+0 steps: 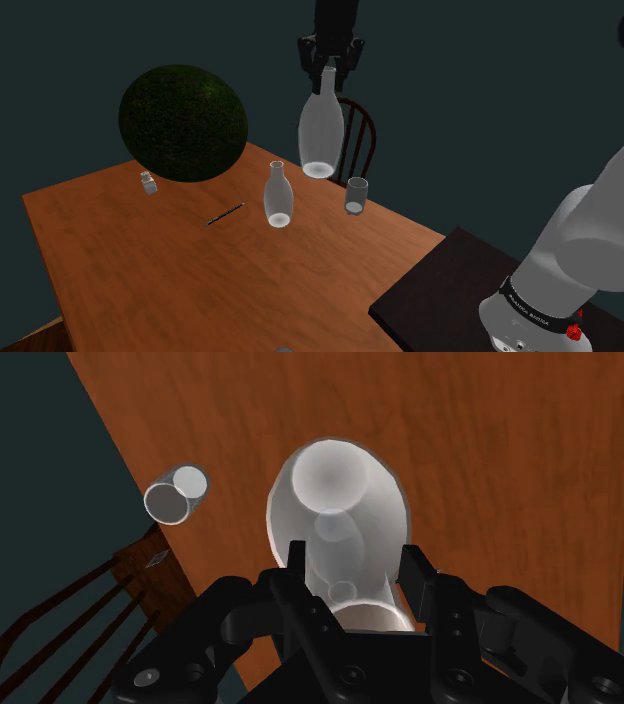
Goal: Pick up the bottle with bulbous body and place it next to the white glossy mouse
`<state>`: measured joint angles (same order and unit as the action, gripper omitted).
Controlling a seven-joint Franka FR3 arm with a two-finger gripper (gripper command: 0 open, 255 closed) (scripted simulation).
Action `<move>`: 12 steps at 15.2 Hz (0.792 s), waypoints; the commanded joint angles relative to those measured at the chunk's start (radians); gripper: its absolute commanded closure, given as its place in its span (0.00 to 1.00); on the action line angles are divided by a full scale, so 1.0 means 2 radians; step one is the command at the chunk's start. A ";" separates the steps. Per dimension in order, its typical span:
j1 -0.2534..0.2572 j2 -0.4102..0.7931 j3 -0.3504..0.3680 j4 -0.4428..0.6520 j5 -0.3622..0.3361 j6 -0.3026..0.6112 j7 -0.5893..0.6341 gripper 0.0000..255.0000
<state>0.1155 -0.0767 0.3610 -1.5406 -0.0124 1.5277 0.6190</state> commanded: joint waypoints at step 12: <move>0.097 0.107 0.093 0.118 -0.059 -0.033 0.181 1.00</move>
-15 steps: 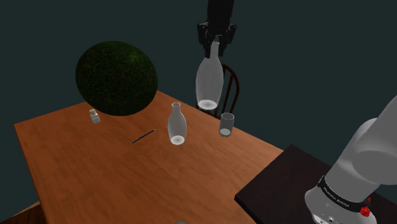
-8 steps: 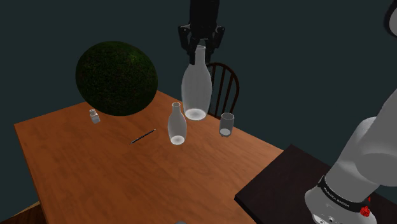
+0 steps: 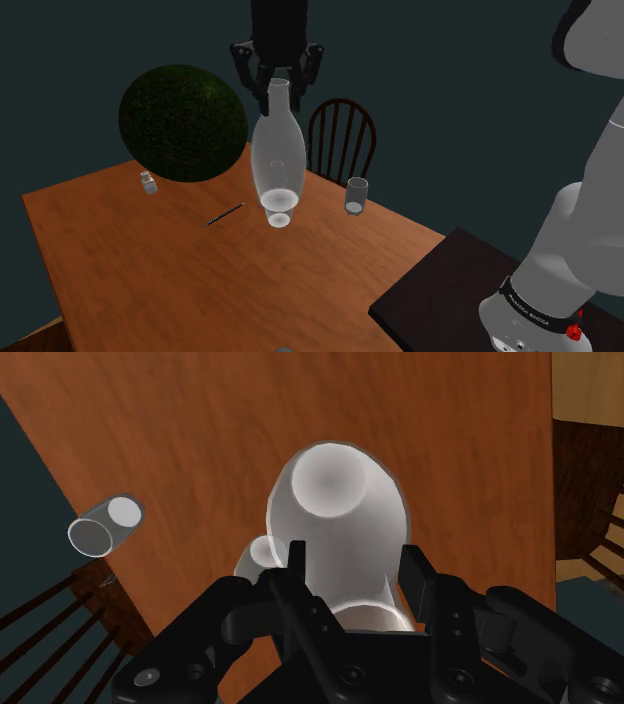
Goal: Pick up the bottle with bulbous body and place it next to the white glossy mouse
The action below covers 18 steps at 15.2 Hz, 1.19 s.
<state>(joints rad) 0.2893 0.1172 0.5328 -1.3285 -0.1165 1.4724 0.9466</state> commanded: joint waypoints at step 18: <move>0.049 0.043 0.027 -0.040 -0.029 0.070 0.083 1.00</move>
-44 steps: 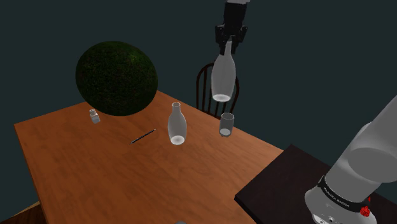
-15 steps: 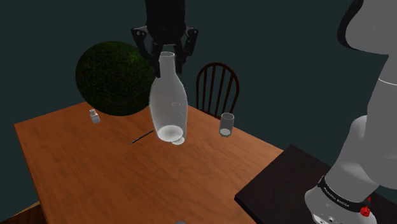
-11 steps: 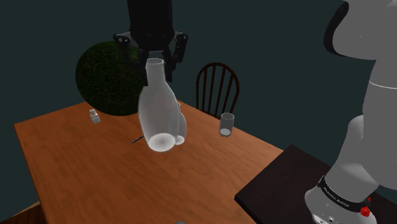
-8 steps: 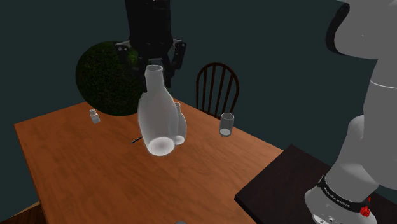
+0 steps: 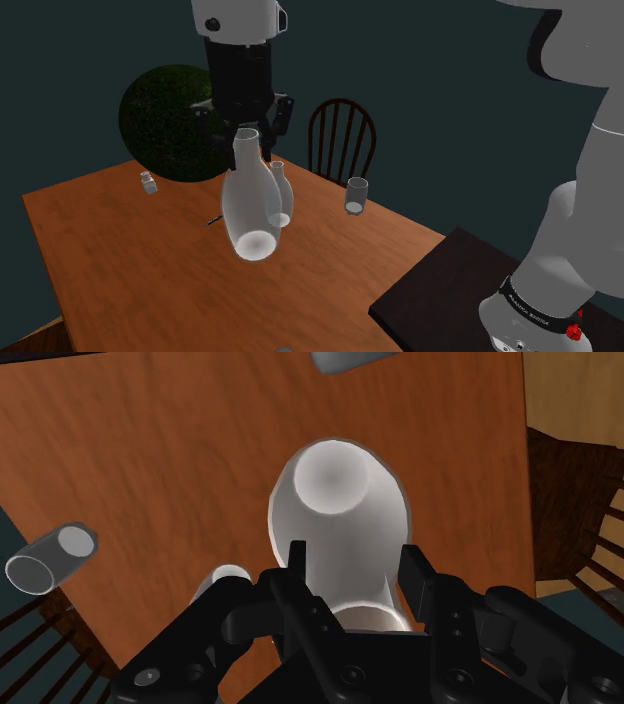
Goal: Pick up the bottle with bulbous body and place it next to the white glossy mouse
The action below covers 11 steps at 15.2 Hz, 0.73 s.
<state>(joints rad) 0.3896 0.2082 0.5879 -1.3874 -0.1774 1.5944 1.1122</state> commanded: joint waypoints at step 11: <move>-0.011 -0.017 -0.003 -0.102 0.008 0.089 0.002 1.00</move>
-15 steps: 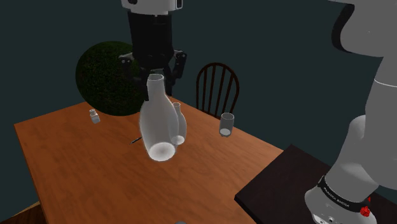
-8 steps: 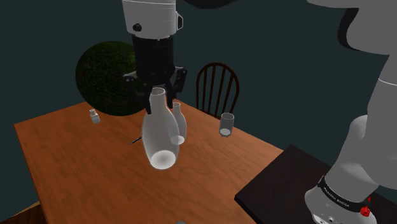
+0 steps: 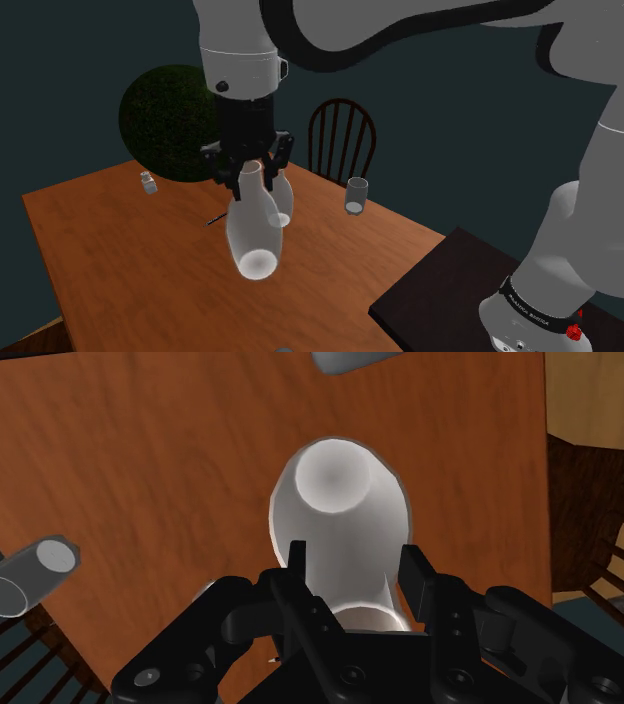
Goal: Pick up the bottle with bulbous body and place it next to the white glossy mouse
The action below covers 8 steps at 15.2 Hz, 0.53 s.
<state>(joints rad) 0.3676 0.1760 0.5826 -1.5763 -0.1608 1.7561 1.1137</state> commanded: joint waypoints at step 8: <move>-0.003 0.001 -0.002 -0.060 -0.003 0.061 0.005 1.00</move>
<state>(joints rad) 0.3629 0.1781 0.5793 -1.6814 -0.1655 1.8623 1.1238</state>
